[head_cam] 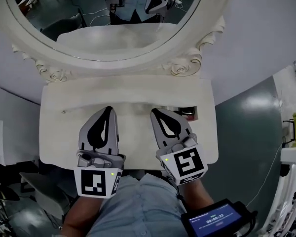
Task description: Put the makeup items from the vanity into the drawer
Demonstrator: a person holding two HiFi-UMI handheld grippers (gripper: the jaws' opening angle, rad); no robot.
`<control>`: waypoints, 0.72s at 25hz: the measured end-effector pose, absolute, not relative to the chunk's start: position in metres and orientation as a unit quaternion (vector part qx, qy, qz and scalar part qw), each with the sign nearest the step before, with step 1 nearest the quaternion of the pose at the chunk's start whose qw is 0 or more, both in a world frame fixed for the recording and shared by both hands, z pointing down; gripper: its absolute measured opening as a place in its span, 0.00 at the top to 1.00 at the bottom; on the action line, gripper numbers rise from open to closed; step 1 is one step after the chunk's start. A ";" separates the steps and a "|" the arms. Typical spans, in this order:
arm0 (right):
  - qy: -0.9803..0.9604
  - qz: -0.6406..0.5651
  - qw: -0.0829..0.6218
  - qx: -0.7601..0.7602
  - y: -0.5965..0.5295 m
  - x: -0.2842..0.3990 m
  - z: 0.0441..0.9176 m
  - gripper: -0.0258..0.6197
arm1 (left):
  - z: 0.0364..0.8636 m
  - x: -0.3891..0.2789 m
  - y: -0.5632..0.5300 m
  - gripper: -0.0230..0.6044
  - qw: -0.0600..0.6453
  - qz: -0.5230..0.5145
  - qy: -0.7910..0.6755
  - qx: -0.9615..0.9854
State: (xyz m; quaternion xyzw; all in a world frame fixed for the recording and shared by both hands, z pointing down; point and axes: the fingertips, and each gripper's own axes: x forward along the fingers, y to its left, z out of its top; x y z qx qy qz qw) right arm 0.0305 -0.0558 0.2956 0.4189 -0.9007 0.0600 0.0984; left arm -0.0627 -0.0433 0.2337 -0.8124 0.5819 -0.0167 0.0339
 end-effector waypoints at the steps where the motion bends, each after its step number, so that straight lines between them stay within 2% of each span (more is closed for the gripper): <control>1: -0.901 0.053 0.087 0.421 -0.055 0.026 0.287 0.96 | 0.229 -0.066 -0.043 0.96 0.039 -0.015 0.584 -0.810; 4: -0.903 0.047 0.057 0.424 -0.048 0.011 0.269 0.96 | 0.215 -0.077 -0.040 0.96 0.051 -0.010 0.593 -0.803; 10: -0.905 0.032 0.045 0.421 -0.045 -0.009 0.250 0.96 | 0.206 -0.088 -0.037 0.97 0.019 0.013 0.609 -0.792; 18: -0.905 0.007 0.032 0.424 -0.050 -0.021 0.236 0.96 | 0.200 -0.095 -0.039 0.96 0.026 0.021 0.607 -0.794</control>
